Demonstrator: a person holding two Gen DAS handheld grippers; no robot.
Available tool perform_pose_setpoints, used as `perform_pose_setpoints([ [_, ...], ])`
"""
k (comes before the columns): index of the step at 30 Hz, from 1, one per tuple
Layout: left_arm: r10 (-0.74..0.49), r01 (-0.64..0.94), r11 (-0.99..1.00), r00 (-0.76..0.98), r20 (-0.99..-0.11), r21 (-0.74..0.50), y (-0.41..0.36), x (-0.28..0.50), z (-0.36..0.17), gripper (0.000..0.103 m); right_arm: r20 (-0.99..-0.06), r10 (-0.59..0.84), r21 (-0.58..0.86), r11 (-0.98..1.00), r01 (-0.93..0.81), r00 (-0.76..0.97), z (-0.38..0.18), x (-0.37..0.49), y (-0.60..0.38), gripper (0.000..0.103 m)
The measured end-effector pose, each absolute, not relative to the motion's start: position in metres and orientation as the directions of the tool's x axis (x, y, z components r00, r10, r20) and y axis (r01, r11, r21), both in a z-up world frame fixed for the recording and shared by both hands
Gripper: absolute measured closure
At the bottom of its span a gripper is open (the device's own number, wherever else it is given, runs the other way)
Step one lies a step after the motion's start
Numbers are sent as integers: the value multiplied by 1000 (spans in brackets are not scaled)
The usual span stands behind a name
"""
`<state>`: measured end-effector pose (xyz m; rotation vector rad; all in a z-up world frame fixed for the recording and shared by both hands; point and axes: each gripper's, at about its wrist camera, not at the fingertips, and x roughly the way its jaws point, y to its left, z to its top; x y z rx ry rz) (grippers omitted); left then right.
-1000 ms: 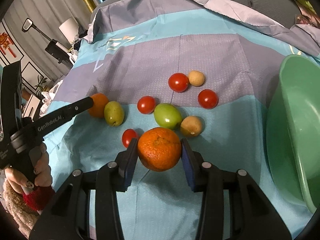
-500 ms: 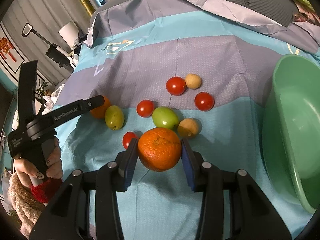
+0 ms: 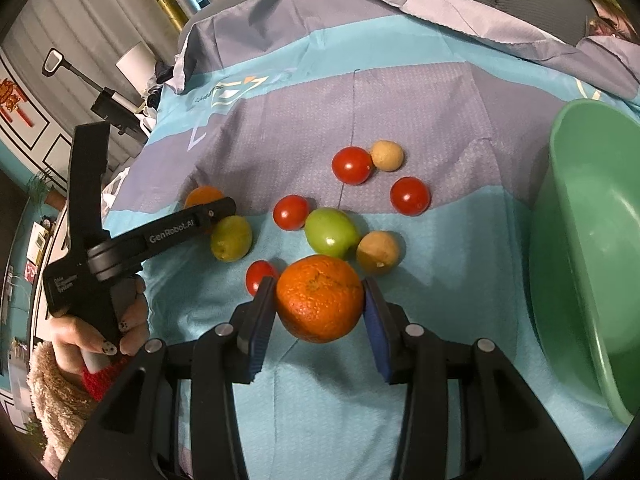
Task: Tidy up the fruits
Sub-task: 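Carry both held oranges up and over to the green bowl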
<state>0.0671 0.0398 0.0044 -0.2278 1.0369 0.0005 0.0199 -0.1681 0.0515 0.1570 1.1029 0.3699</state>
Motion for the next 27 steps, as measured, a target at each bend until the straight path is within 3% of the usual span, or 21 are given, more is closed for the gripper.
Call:
perform_pose_setpoints([
  [10, -117, -107, 974, 523, -844, -201, 40, 62, 12, 59, -836, 359, 294, 932, -213, 415, 53, 21, -171, 60],
  [27, -169, 7, 976, 646, -745, -216, 22, 22, 65, 59, -807, 355, 294, 934, -201, 472, 73, 12, -185, 60],
])
